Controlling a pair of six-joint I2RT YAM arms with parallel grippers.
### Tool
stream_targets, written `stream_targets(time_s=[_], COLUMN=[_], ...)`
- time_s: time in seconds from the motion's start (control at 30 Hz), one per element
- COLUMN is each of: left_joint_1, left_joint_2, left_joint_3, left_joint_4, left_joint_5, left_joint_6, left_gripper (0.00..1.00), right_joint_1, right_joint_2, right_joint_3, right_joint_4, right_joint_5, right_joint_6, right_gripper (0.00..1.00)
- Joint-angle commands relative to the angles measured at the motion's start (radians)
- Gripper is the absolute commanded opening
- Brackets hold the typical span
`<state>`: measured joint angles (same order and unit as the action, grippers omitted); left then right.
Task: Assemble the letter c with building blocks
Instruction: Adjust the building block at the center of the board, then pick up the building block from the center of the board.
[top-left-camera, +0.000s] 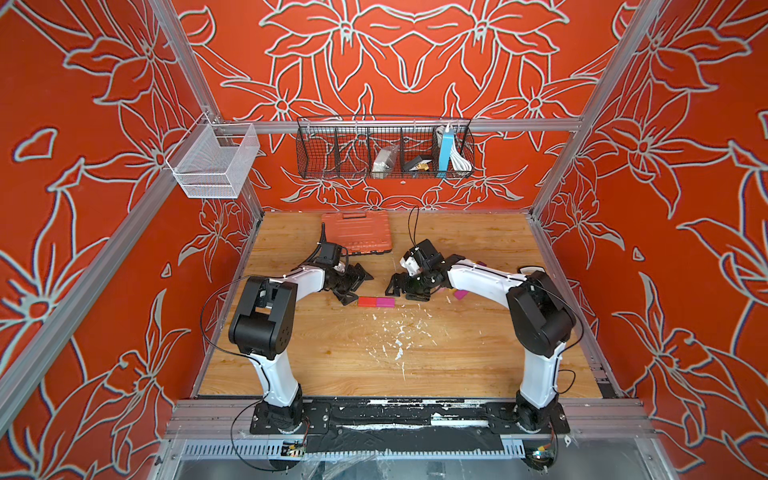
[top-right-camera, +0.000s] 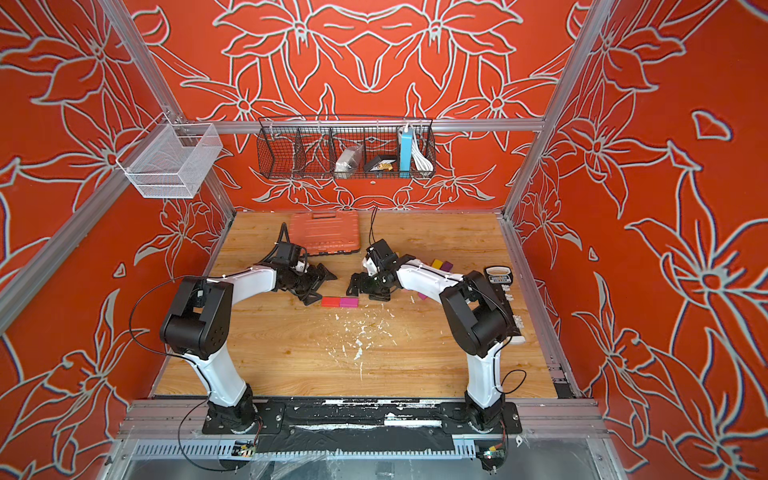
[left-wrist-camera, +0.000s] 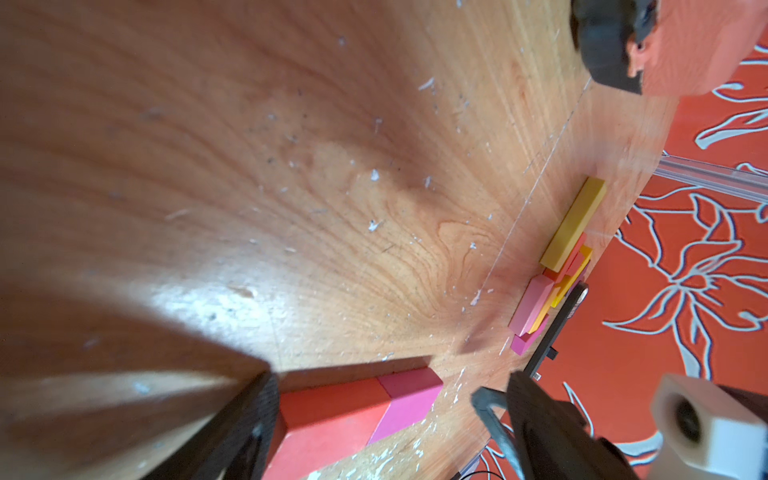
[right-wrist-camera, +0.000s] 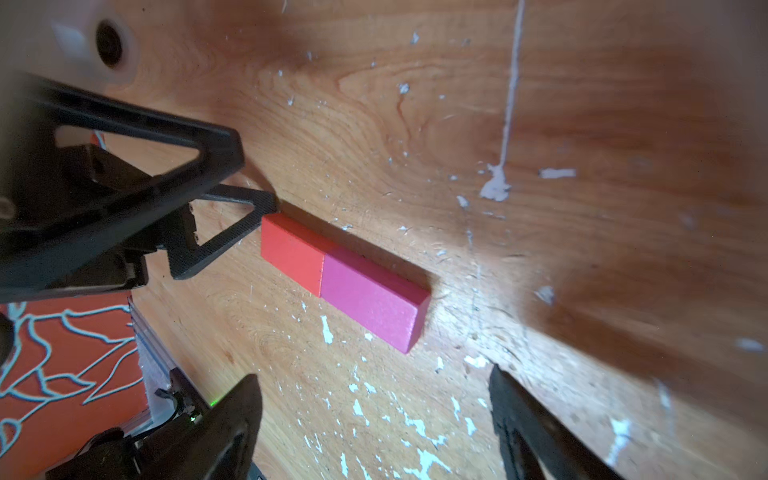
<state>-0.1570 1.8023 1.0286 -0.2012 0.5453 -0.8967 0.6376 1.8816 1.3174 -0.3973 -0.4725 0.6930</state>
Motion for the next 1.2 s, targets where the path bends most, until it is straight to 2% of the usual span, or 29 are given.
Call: stream_targets(time_s=[0.0,0.17,0.27,0.37,0.5,0.7,1.17], left_joint_1=[0.014,0.053,0.035,-0.002,-0.052,-0.091,-0.098], left_joint_2=[-0.012,-0.081,-0.095,-0.079,-0.045,-0.027,-0.005], left_joint_3=[0.012,0.047,0.117,0.191,0.254,0.251,0.252], left_joint_4=[-0.064,-0.166,-0.247,-0.298,-0.334,-0.324,-0.314], left_joint_5=[-0.021,-0.084,-0.131,-0.157,-0.173,-0.183,-0.153], left_joint_6=[0.048,0.127,0.181,0.203,0.211,0.196,0.191], left_gripper=[0.90,0.93,0.93,0.94,0.94,0.95,0.95], right_joint_1=[-0.053,-0.150,-0.201,-0.250,-0.325,-0.393,-0.405], right_joint_2=[-0.099,-0.181,-0.228,-0.238,-0.183,-0.089,0.093], right_joint_3=[-0.020,-0.010,-0.024,-0.023,0.022,0.067,0.178], right_joint_4=[-0.077,-0.198,-0.229,-0.237,-0.318,-0.343,-0.380], right_joint_5=[0.126,0.281,0.343,0.355,0.404,0.436,0.475], right_joint_6=[-0.038,-0.116,-0.147,-0.165,-0.149,-0.082,-0.073], right_gripper=[0.89,0.91,0.92,0.93,0.93,0.92,0.79])
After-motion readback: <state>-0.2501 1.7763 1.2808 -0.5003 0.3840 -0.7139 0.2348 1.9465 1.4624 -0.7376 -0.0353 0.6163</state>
